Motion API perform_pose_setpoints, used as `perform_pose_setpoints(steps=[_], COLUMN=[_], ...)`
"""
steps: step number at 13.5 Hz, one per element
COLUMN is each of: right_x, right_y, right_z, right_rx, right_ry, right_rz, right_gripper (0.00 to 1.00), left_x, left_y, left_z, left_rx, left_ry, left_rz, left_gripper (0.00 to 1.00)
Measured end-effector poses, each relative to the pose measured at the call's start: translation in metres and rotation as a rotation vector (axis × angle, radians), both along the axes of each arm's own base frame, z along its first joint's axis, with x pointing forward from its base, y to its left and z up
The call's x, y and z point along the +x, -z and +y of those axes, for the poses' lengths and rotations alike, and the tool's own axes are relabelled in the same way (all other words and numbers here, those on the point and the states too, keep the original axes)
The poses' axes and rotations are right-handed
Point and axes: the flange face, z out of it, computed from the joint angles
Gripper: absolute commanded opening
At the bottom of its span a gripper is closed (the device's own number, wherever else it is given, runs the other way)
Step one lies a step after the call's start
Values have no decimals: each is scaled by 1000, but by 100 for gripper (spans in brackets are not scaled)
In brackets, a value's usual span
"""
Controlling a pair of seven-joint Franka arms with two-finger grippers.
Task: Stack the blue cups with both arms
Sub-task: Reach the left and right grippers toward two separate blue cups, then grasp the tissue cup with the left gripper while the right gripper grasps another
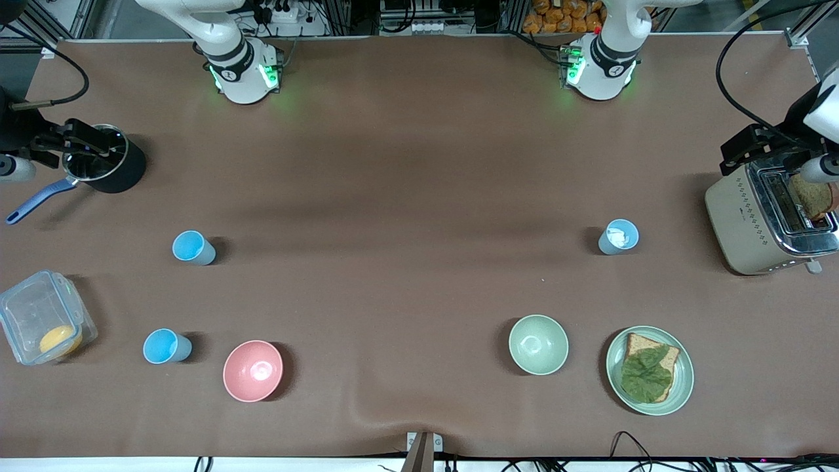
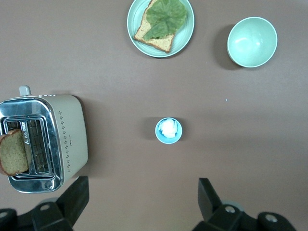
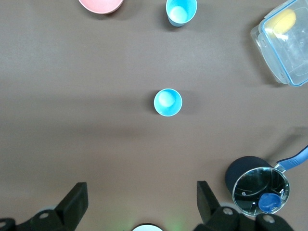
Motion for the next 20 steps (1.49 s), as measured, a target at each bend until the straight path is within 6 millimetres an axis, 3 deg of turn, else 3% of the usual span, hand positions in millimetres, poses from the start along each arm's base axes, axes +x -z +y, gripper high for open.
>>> perform_pose_setpoints(steps=[7, 11, 13, 15, 18, 20], right_x=[1, 1, 3, 11, 30, 47], right_y=[1, 2, 8, 28, 79, 125], right_z=[5, 5, 4, -1, -15, -28], right_rx=[0, 0, 0, 0, -1, -3], right_ry=[-10, -9, -6, 3, 28, 50], right_rz=[0, 2, 15, 32, 46, 62], right_gripper=[100, 100, 100, 100, 100, 100], left_x=[0, 11, 18, 21, 18, 12], left_y=[0, 31, 60, 102, 166, 203], left_z=[7, 11, 10, 10, 14, 15], left_rx=[0, -3, -5, -6, -8, -10], left_ry=[-11, -17, -14, -12, -14, -12], left_rz=[4, 67, 77, 70, 65, 51], left_gripper=[100, 100, 100, 100, 100, 100])
